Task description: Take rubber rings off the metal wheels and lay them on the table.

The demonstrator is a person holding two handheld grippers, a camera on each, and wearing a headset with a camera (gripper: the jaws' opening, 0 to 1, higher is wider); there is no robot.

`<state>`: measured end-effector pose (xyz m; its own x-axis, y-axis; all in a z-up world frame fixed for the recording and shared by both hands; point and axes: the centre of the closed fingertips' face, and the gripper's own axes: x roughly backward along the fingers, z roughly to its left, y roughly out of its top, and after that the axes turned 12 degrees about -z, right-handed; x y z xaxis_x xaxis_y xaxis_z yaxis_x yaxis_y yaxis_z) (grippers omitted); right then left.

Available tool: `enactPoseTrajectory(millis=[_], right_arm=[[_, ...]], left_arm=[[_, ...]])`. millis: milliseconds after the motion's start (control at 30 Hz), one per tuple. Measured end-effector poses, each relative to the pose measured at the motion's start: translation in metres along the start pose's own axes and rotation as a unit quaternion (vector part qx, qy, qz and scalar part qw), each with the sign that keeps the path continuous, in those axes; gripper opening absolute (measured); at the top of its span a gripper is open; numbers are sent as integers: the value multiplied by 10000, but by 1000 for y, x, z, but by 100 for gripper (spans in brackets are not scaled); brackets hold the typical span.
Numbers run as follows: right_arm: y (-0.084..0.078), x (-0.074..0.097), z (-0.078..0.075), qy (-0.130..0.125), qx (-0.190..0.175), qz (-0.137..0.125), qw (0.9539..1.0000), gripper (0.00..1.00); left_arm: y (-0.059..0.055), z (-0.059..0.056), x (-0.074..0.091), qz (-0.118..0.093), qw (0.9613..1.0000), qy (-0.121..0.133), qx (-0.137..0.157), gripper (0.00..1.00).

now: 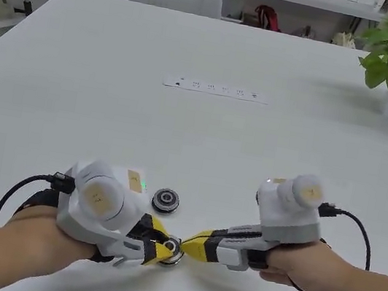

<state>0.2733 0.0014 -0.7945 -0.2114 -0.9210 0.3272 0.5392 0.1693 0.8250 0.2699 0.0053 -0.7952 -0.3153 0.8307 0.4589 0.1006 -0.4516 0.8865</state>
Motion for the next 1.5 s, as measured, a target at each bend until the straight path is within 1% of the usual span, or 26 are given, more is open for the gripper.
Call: enactPoseTrajectory(millis=[267, 467, 567, 633, 667, 700, 733, 767, 800, 1033, 1167, 1500], right_arm=[[0, -2, 3, 58, -9, 11, 10000, 0], [0, -3, 8, 145, 51, 32, 9999, 0], [0, -4, 13, 239, 55, 31, 9997, 0], [3, -6, 15, 295, 55, -17, 9995, 0], [4, -7, 19, 372, 78, -23, 9993, 0], [3, -8, 24, 505, 56, -13, 9987, 0], [3, -7, 21, 412, 145, -7, 9990, 0], [2, -6, 20, 395, 114, -6, 9992, 0], [2, -5, 18, 371, 171, 3, 9992, 0], [1, -2, 7, 169, 141, -22, 9998, 0], [2, -1, 6, 136, 89, -44, 9999, 0], [5, 0, 3, 102, 45, -116, 9999, 0]], left_arm=[[0, -1, 0, 2, 10000, -12, 7, 12], [0, -2, 0, 12, 10000, -32, -3, 12], [0, -2, 0, 12, 10000, -42, -7, 12], [1, -3, 0, 12, 10000, -46, -20, 12], [1, -3, 0, 15, 10000, -45, -22, 12], [1, -3, 0, 15, 10000, -42, -21, 12], [1, -3, 0, 9, 10000, -43, -17, 12], [1, -3, 0, 6, 10000, -43, -17, 12], [1, -3, 0, 7, 10000, -40, -19, 12], [2, -3, 0, -91, 9999, -84, -16, 12], [2, -3, 0, -84, 9999, -115, -78, 13], [2, -3, 1, -161, 9997, -207, -18, 14]])
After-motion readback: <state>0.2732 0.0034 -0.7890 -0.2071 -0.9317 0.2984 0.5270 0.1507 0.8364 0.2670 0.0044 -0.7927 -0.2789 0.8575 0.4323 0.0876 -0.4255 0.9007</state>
